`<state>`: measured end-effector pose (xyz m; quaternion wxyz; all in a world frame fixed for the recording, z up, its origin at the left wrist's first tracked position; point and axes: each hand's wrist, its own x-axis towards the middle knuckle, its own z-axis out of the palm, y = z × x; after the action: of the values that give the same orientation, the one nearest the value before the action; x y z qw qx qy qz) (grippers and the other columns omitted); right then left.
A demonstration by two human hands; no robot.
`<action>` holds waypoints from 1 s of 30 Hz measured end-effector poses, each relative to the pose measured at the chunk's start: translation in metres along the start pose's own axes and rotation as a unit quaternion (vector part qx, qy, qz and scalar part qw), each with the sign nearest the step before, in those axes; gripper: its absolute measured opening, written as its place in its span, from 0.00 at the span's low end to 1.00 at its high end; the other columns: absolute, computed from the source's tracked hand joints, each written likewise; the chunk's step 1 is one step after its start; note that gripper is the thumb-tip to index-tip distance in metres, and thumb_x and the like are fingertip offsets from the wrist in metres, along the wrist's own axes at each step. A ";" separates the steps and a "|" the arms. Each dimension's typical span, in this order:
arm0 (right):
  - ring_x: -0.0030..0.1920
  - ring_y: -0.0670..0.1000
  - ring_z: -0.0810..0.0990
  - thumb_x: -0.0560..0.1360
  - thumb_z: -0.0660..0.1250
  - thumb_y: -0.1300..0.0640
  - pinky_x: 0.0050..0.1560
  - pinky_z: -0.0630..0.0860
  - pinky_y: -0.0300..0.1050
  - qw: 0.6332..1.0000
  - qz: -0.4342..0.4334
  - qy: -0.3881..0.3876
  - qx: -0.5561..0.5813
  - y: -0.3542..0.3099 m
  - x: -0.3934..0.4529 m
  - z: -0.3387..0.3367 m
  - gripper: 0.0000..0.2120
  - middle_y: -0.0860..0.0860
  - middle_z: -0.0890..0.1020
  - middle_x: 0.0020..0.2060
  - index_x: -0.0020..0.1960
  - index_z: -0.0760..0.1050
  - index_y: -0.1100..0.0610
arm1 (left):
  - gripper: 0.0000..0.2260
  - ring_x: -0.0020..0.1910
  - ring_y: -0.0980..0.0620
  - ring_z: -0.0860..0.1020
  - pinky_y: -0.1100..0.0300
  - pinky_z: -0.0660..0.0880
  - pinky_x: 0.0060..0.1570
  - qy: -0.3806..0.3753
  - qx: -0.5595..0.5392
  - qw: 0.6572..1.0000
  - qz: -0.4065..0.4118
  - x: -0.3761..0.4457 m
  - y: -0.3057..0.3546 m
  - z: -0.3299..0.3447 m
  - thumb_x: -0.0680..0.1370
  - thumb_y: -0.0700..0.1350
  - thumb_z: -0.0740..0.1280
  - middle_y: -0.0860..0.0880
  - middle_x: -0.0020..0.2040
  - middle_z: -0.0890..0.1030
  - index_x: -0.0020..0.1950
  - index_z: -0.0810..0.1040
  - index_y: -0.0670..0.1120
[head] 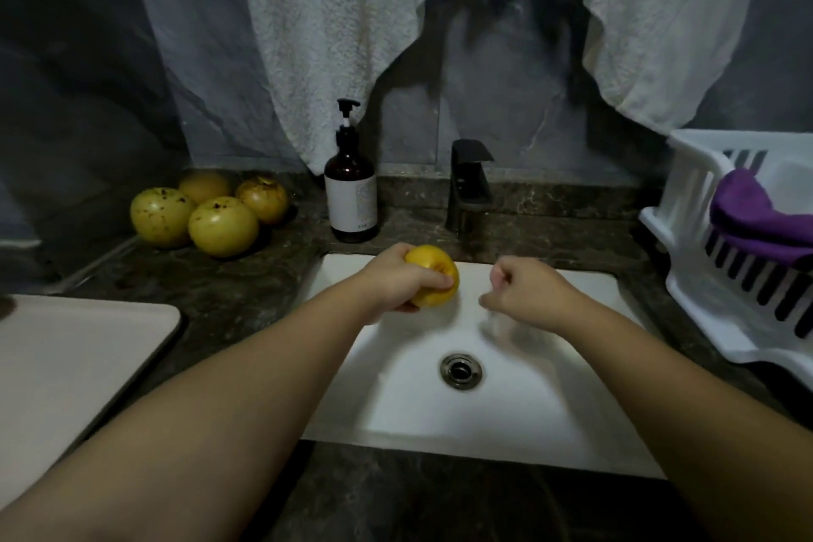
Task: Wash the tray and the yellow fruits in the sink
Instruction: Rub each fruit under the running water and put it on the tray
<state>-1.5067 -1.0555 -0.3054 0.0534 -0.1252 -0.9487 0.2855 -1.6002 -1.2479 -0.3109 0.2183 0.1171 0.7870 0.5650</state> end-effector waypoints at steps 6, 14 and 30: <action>0.51 0.51 0.81 0.70 0.78 0.53 0.45 0.84 0.44 0.962 -0.014 -0.246 -0.117 -0.048 0.001 -0.008 0.23 0.43 0.75 0.54 0.62 0.76 0.43 | 0.32 0.56 0.46 0.78 0.51 0.84 0.46 0.065 -0.001 0.998 -0.024 -0.032 -0.004 -0.051 0.69 0.52 0.81 0.48 0.60 0.75 0.68 0.69 0.55; 0.55 0.52 0.81 0.74 0.74 0.60 0.51 0.83 0.48 0.964 -0.092 -0.218 -0.123 -0.122 -0.001 0.002 0.30 0.48 0.75 0.62 0.73 0.71 0.46 | 0.26 0.40 0.44 0.84 0.53 0.83 0.37 0.122 -0.168 0.978 -0.012 -0.051 0.005 -0.081 0.76 0.59 0.75 0.42 0.58 0.78 0.67 0.71 0.49; 0.23 0.49 0.81 0.83 0.55 0.36 0.20 0.74 0.37 0.886 0.099 -0.130 0.433 -0.222 0.109 -0.051 0.29 0.56 0.82 0.30 0.48 0.76 0.62 | 0.27 0.27 0.49 0.81 0.64 0.69 0.24 0.161 -0.351 0.922 0.031 -0.017 0.023 -0.080 0.65 0.70 0.70 0.40 0.46 0.84 0.56 0.78 0.55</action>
<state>-1.6493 -1.1782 -0.1362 -0.0500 -0.1443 -0.7117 0.6857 -1.6249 -1.3147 -0.2641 0.0983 -0.0351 0.5588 0.8227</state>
